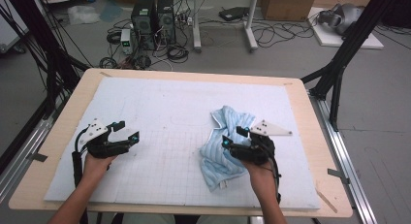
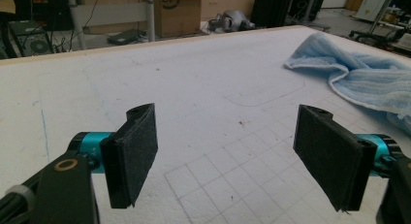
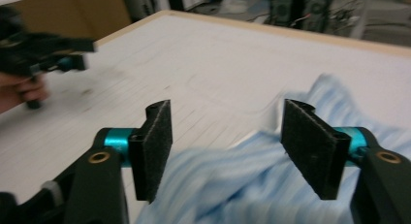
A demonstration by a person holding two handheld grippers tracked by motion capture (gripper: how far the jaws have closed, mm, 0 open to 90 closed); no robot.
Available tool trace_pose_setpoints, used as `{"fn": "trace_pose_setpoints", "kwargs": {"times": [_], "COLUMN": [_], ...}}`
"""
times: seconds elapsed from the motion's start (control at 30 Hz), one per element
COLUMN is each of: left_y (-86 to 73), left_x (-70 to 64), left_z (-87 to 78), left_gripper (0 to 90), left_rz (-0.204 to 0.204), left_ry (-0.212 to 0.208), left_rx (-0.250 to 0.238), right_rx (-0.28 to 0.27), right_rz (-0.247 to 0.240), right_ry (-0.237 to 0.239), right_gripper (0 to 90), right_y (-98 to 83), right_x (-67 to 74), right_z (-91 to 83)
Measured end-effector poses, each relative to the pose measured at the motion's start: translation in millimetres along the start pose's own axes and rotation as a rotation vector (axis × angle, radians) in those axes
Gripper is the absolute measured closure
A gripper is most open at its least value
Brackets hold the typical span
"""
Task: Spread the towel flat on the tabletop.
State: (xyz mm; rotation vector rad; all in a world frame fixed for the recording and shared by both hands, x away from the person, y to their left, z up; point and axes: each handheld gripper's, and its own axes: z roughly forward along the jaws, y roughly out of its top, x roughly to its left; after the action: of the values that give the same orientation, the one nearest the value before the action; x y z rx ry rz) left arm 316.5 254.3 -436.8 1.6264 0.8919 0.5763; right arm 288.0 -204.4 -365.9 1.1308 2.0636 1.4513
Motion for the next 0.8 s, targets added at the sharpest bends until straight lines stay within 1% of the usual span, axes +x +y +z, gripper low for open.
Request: {"fn": "trace_pose_setpoints", "kwargs": {"times": [0.07, 0.1, 0.17, 0.23, 0.27, 0.3, 0.33, 0.37, 0.43, 0.5, 0.53, 0.57, 0.6, 0.63, 0.7, 0.73, 0.77, 0.8], "left_y": [0.1, 0.1, 0.1, -0.2, -0.4, -0.5, -0.5, -0.5, -0.7, -0.7, -0.6, -0.6, -0.7, -0.8, -1.0, -0.9, -1.0, -1.0], "left_x": [0.8, 1.0, 2.0, 2.4, 2.8, 2.9, 3.1, 3.4, 3.6, 3.9, 3.9, 4.0, 3.9, 3.8, 3.6, 3.2, 2.8, 2.6], "left_z": [-0.5, -0.9, -1.3, -1.3, -1.5, -1.6, -1.7, -1.8, -2.0, -2.2, -2.3, -2.2, -2.1, -1.8, -1.0, -0.8, -0.5, -0.1], "left_gripper": [24.1, 24.2, 24.2, 24.2, 24.2, 24.2, 24.2, 24.2, 24.2, 24.2, 24.2, 24.2, 24.1, 24.2, 24.2, 24.2, 24.2, 24.2], "left_rz": [-0.003, -0.005, -0.003, -0.006, -0.006, -0.007, -0.008, -0.008, -0.010, -0.011, -0.010, -0.009, -0.011, -0.011, -0.009, -0.008, -0.007, -0.007], "left_ry": [0.003, 0.003, 0.005, 0.006, 0.007, 0.007, 0.007, 0.005, 0.007, 0.007, 0.008, 0.008, 0.008, 0.008, 0.006, 0.005, 0.005, 0.004], "left_rx": [-0.002, -0.003, 0.000, -0.001, 0.001, 0.002, 0.002, 0.002, 0.002, 0.001, 0.002, 0.001, 0.001, 0.002, 0.003, 0.005, 0.004, 0.004], "right_rx": [0.014, 0.030, 0.102, 0.171, 0.196, 0.240, 0.314, 0.314, 0.387, 0.433, 0.433, 0.420, 0.410, 0.409, 0.410, 0.410, 0.406, 0.404], "right_rz": [-0.001, -0.001, -0.020, -0.012, -0.012, -0.009, 0.005, 0.005, 0.022, 0.053, 0.072, 0.098, 0.115, 0.113, 0.099, 0.097, 0.102, 0.097], "right_ry": [-0.060, -0.094, -0.178, -0.232, -0.252, -0.275, -0.297, -0.297, -0.304, -0.301, -0.295, -0.287, -0.285, -0.279, -0.246, -0.216, -0.180, -0.153], "right_gripper": [30.0, 30.0, 29.2, 29.2, 29.2, 29.2, 29.2, 29.2, 28.9, 28.8, 28.9, 29.1, 30.3, 34.3, 48.6, 58.9, 66.0, 68.6], "right_y": [5.8, 6.9, 7.5, 5.4, 4.2, 1.3, -5.7, -5.7, -13.0, -20.5, -22.7, -24.6, -25.7, -26.1, -26.1, -26.2, -27.0, -28.2], "right_x": [-5.9, -9.8, -19.1, -30.3, -34.5, -41.0, -50.1, -50.1, -56.5, -61.5, -62.6, -64.4, -64.9, -64.5, -62.4, -61.1, -59.2, -56.5], "right_z": [14.8, 23.1, 41.4, 57.5, 62.9, 71.4, 83.3, 83.3, 93.3, 100.5, 101.5, 101.4, 100.5, 99.7, 96.7, 95.1, 93.7, 92.8]}}
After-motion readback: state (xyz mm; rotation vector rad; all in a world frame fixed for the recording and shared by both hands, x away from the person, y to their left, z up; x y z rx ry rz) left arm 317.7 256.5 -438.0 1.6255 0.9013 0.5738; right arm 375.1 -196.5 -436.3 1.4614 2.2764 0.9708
